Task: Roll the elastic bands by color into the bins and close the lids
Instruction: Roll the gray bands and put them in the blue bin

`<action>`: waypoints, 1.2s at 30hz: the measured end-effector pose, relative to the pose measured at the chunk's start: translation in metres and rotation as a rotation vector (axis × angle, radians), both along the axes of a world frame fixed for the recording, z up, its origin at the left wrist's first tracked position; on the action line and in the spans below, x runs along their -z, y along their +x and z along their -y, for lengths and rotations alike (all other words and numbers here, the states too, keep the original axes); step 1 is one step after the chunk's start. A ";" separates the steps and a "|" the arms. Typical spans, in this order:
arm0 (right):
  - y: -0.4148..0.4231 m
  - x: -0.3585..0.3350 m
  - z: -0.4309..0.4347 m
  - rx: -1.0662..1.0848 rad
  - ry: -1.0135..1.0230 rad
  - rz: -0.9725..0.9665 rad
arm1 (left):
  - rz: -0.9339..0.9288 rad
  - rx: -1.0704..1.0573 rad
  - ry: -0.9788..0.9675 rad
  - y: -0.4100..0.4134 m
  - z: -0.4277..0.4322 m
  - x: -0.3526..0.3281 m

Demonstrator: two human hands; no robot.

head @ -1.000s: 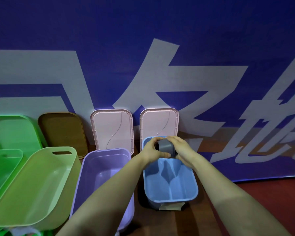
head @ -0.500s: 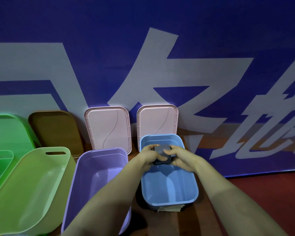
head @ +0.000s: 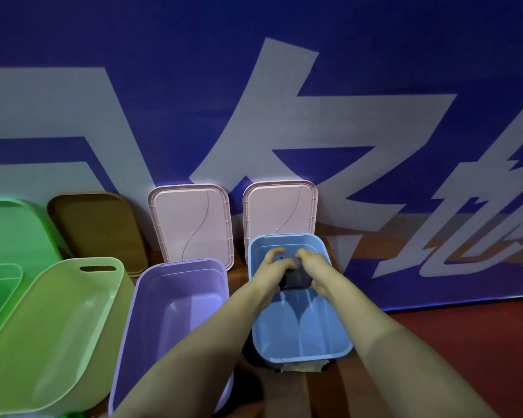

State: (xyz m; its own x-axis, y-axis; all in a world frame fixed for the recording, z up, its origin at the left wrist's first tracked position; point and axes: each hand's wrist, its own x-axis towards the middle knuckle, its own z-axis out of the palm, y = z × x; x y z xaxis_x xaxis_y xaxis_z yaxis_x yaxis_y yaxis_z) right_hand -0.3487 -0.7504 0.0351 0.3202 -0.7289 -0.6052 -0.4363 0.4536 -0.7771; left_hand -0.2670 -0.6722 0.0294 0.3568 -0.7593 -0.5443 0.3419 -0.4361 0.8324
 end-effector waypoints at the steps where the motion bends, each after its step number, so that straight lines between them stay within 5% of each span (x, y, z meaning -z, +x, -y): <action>1: 0.001 -0.002 -0.002 -0.001 0.006 0.012 | 0.023 0.016 0.004 0.000 0.000 0.001; 19: 0.011 0.038 -0.002 0.181 0.156 0.011 | -0.290 -0.305 0.229 -0.002 0.031 0.018; 36: 0.030 0.056 0.018 0.149 0.170 -0.083 | 0.010 -0.263 0.297 0.007 0.044 0.037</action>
State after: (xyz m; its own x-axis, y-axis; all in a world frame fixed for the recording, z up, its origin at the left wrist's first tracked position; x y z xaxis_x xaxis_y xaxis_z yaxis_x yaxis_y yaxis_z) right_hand -0.3192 -0.7685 -0.0214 0.1603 -0.6499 -0.7429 -0.4140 0.6390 -0.6483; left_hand -0.2601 -0.7158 -0.0079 0.5245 -0.4514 -0.7219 0.4668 -0.5566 0.6872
